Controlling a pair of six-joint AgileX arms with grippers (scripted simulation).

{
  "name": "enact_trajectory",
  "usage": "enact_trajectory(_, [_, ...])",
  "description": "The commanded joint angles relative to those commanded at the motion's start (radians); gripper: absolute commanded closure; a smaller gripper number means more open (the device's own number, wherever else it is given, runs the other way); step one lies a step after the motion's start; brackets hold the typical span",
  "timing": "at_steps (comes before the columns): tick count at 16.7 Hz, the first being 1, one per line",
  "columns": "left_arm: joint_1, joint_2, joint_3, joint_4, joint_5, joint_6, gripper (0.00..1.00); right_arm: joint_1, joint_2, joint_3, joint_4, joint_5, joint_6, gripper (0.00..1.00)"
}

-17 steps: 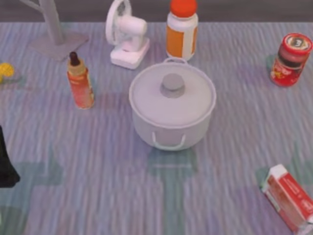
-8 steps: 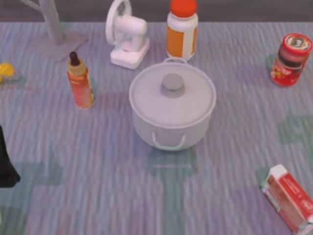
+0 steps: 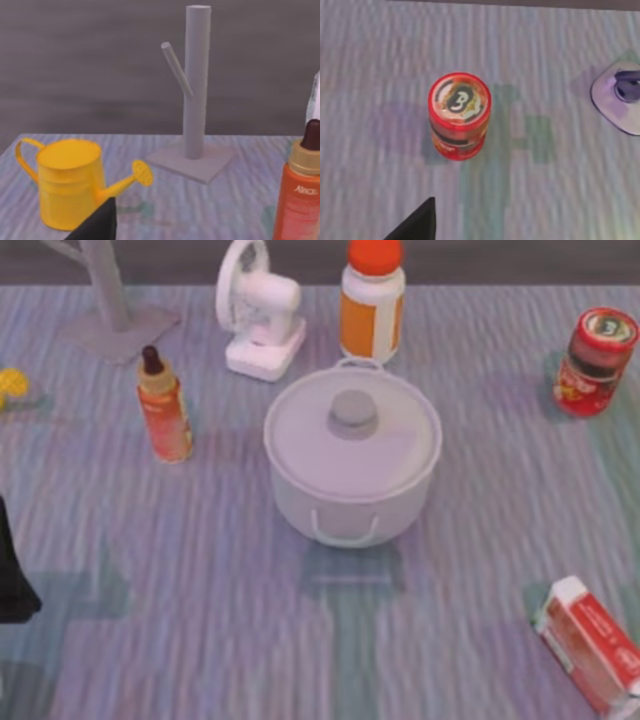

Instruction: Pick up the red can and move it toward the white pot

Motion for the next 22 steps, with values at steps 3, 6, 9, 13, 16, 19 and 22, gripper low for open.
enact_trajectory(3, [0.000, 0.000, 0.000, 0.000, 0.000, 0.000, 0.00, 0.006, 0.330, 0.315, -0.188, -0.007, -0.020, 0.00])
enact_trajectory(6, [0.000, 0.000, 0.000, 0.000, 0.000, 0.000, 0.00, 0.017, 0.636, 0.611, -0.352, -0.016, -0.043, 0.00])
enact_trajectory(9, [0.000, 0.000, 0.000, 0.000, 0.000, 0.000, 0.00, 0.031, 0.900, 0.878, -0.481, -0.028, -0.064, 0.00])
enact_trajectory(13, [0.000, 0.000, 0.000, 0.000, 0.000, 0.000, 0.00, 0.050, 1.155, 1.162, -0.590, -0.043, -0.090, 0.00])
enact_trajectory(16, [0.000, 0.000, 0.000, 0.000, 0.000, 0.000, 0.00, 0.059, 1.259, 1.284, -0.625, -0.051, -0.102, 0.00])
enact_trajectory(19, [0.000, 0.000, 0.000, 0.000, 0.000, 0.000, 0.00, 0.062, 1.284, 1.314, -0.632, -0.053, -0.106, 0.00])
enact_trajectory(22, [0.000, 0.000, 0.000, 0.000, 0.000, 0.000, 0.00, 0.062, 1.284, 1.314, -0.632, -0.053, -0.106, 0.00])
